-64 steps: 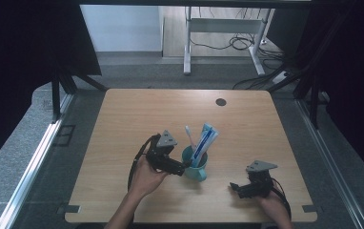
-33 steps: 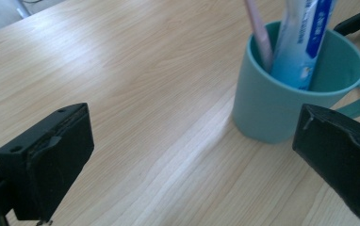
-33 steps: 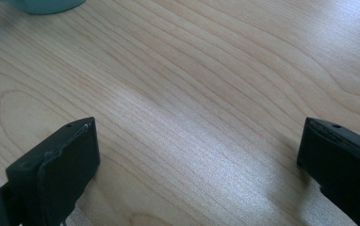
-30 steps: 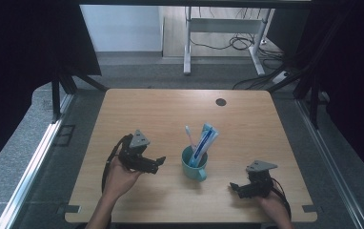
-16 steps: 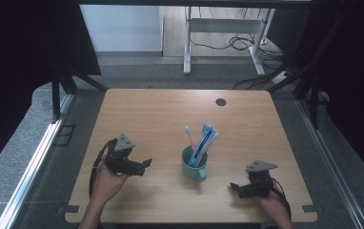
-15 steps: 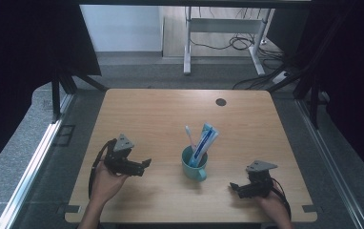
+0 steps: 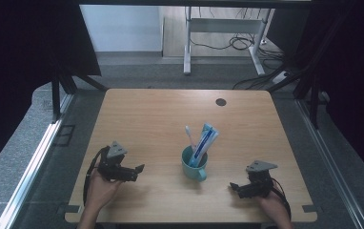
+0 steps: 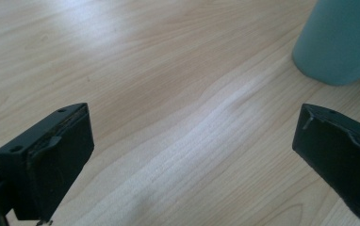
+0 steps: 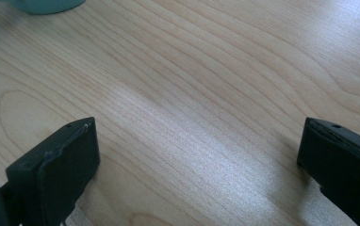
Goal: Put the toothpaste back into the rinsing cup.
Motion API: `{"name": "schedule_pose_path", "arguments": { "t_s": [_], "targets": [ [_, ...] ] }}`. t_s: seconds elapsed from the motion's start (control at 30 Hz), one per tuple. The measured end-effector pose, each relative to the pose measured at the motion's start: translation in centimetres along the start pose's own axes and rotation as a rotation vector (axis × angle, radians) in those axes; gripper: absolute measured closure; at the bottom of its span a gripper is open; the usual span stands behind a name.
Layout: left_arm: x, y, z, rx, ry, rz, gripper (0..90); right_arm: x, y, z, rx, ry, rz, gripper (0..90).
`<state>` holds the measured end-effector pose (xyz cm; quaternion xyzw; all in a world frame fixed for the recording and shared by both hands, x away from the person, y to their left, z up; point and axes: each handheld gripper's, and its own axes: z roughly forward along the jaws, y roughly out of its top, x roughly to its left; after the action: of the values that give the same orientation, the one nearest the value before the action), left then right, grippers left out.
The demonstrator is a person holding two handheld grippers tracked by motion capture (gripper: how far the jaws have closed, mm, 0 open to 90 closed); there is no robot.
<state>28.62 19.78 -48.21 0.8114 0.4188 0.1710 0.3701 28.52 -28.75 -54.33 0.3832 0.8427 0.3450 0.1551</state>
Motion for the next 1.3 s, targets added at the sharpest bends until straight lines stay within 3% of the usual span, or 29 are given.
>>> {"name": "schedule_pose_path", "arguments": {
  "t_s": [0.6, 1.3],
  "targets": [
    [-0.2, -3.2, 1.8, 0.034, 0.012, -0.026, 0.0, 0.0, 0.0, 0.0, 0.0, 0.0, 0.0, 0.0],
    [-1.6, -4.9, 4.2, 0.113, 0.006, 0.002, 0.0, 0.0, 0.0, 0.0, 0.0, 0.0, 0.0, 0.0]
  ]
}}
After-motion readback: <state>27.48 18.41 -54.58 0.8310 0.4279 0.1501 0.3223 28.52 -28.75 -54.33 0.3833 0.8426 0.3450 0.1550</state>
